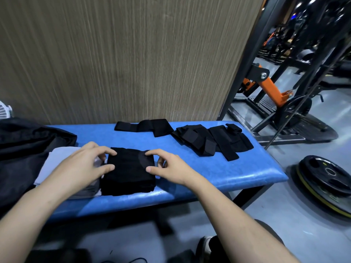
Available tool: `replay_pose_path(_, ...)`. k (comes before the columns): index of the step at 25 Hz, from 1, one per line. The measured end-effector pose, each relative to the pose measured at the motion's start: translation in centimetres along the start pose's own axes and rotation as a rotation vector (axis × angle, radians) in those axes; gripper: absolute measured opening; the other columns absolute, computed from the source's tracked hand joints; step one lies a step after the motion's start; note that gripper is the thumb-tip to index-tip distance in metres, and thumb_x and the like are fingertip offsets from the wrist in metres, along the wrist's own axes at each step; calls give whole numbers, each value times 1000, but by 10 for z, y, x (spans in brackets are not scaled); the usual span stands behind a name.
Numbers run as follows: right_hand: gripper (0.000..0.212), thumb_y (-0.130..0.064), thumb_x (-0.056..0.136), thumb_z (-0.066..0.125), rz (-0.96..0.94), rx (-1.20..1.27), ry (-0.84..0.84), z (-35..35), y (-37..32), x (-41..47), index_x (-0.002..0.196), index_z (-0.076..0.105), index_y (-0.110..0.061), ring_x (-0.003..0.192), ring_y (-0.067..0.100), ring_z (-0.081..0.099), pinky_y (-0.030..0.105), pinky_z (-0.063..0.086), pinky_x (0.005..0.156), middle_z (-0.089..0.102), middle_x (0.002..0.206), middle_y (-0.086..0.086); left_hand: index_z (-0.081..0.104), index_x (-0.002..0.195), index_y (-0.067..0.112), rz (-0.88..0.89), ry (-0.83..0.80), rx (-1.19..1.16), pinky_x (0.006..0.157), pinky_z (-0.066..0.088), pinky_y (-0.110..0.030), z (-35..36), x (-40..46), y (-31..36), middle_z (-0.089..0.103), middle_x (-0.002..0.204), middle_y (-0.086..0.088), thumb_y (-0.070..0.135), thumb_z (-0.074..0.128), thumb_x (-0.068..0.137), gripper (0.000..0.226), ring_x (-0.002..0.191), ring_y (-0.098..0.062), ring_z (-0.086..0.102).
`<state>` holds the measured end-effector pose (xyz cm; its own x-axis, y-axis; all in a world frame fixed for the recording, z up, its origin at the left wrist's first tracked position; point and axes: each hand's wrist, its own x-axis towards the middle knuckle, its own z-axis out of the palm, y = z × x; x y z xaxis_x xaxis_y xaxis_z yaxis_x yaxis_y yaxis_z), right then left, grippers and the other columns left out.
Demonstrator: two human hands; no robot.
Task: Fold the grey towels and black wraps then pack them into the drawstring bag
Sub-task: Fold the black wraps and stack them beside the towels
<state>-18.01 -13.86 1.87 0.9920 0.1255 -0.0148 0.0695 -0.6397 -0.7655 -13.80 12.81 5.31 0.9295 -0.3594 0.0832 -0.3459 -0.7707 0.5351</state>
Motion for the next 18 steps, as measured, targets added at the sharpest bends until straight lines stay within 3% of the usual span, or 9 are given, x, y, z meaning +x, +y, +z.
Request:
replay_pose_path(6,33,-40,89,71,-2,27,75,-26,15,-18,121,62,-39,66,6,50,30,50,80,60,82,11,63,101,47,104,97,12,73,44,-32,15,17,38,53,92,19,33,75,83,26,74,5,50)
replay_pose_path(11,28,-32,89,73,37,62,165,-65,36,-46,116,67,-33,57,-2,54,15,44,69,59,77,2,62,101,47,181,56,11,72,47,-33,45,35,81,52,95,21,40,73,83,21,75,6,50)
replay_pose_path(16,22,-35,86,75,90,44,301,-115,82,-74,107,72,-34,61,8,56,34,54,72,59,76,-1,61,102,48,267,9,4,66,39,-27,86,55,132,51,96,20,43,71,85,20,77,7,48)
replay_pose_path(18,19,-32,86,76,140,69,370,-137,103,-85,105,73,-31,61,12,57,36,56,68,59,73,1,61,103,47,301,-8,-2,70,42,-29,107,63,153,50,97,19,43,70,85,21,81,3,48)
